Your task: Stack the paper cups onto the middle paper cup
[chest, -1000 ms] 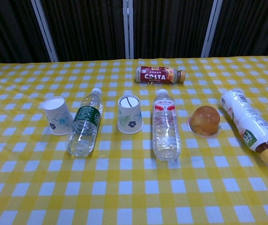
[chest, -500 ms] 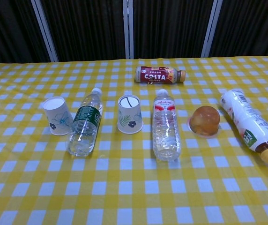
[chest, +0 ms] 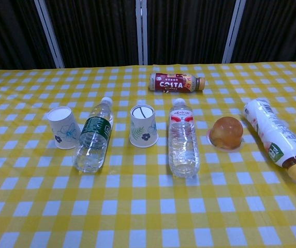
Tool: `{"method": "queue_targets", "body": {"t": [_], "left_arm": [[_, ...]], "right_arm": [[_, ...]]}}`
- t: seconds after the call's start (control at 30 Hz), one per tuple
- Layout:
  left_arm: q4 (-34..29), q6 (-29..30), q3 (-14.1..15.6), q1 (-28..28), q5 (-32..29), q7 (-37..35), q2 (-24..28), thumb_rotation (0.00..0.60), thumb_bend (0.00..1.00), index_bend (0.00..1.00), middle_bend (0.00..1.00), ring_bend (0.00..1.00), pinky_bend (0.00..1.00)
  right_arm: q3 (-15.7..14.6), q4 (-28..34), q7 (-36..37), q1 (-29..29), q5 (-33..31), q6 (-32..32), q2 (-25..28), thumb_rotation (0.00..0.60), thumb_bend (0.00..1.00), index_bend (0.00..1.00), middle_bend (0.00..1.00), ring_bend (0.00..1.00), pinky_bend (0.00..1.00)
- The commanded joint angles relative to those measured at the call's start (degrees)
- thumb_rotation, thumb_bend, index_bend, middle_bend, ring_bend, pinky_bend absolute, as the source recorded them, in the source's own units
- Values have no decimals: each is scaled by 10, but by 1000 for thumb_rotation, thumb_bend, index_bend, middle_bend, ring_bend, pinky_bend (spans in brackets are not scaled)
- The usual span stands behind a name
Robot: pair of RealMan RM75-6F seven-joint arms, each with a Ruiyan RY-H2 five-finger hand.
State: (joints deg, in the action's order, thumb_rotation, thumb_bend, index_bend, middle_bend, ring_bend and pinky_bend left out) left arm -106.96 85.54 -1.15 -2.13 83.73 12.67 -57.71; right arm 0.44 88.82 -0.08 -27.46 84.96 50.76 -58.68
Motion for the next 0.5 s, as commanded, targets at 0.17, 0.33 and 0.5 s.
{"method": "queue_targets", "body": {"t": [0.17,0.33,0.5], "left_arm": [[0,0,-1,-1,-2,1,-1,600,0,0,0,0,0],[1,-2,-1,-2,-3,3,-2,600,0,0,0,0,0],[0,-3,0,-2,-5,4,-2,600,0,0,0,0,0]], "right_arm": [[-3,-35,-16,-6,-20,-17,-31,600,0,202,272,204,363],[-6,-51,-13,-8,-24,-21,-45,600,35,284,323,250,410],[-7,-71,-12,-5,-19,-8,-61,600,180,354,399,328,453]]}}
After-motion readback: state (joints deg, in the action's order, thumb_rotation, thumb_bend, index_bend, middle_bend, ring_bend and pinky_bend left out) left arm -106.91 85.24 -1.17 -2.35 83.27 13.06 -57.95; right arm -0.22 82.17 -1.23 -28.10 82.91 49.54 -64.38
